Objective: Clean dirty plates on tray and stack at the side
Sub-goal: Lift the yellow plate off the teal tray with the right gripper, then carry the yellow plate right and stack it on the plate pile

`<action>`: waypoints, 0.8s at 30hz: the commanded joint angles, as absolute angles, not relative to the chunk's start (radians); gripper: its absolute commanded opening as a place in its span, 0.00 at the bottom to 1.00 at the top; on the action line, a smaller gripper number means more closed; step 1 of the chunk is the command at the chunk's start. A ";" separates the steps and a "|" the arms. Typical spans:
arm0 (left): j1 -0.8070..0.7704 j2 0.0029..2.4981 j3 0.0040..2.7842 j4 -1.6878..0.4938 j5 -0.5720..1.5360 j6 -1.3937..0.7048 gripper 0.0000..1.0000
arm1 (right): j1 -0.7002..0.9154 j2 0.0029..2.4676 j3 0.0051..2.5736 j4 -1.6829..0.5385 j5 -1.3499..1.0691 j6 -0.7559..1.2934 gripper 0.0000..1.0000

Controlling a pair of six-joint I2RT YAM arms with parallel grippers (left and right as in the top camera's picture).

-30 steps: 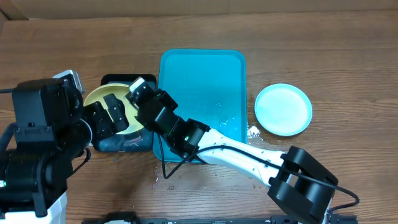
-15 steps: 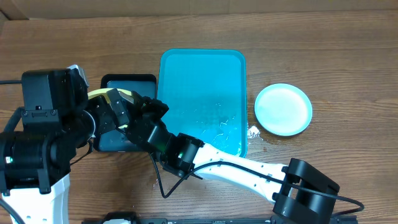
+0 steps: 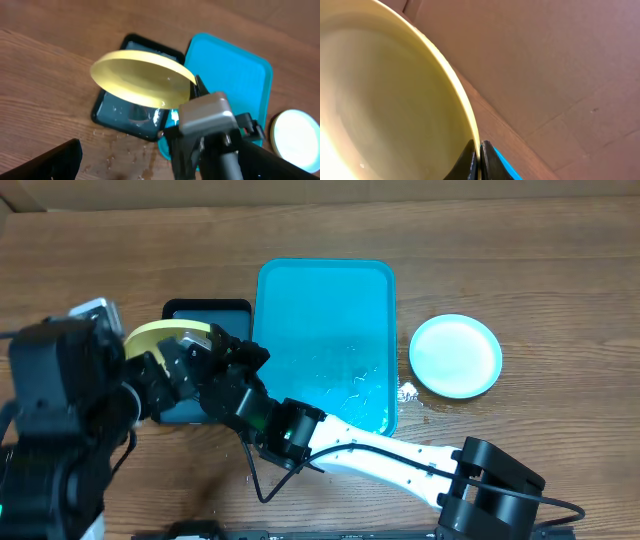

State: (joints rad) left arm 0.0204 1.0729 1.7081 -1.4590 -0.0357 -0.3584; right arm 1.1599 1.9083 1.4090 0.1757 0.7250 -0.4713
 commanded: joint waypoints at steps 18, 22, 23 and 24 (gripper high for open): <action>0.020 1.034 1.717 -1.462 -0.067 -0.337 1.00 | 0.440 1.599 1.423 -0.447 -0.362 0.513 0.04; 0.020 1.034 1.717 -1.462 -0.067 -0.336 1.00 | 0.211 1.492 1.423 -0.691 -0.353 0.512 0.04; 0.020 1.034 1.717 -1.462 -0.066 -0.336 1.00 | 0.143 1.478 1.423 -0.770 -0.336 0.513 0.05; 0.020 1.034 1.717 -1.463 -0.067 -0.336 1.00 | 0.083 1.472 1.422 -0.842 -0.315 0.512 0.05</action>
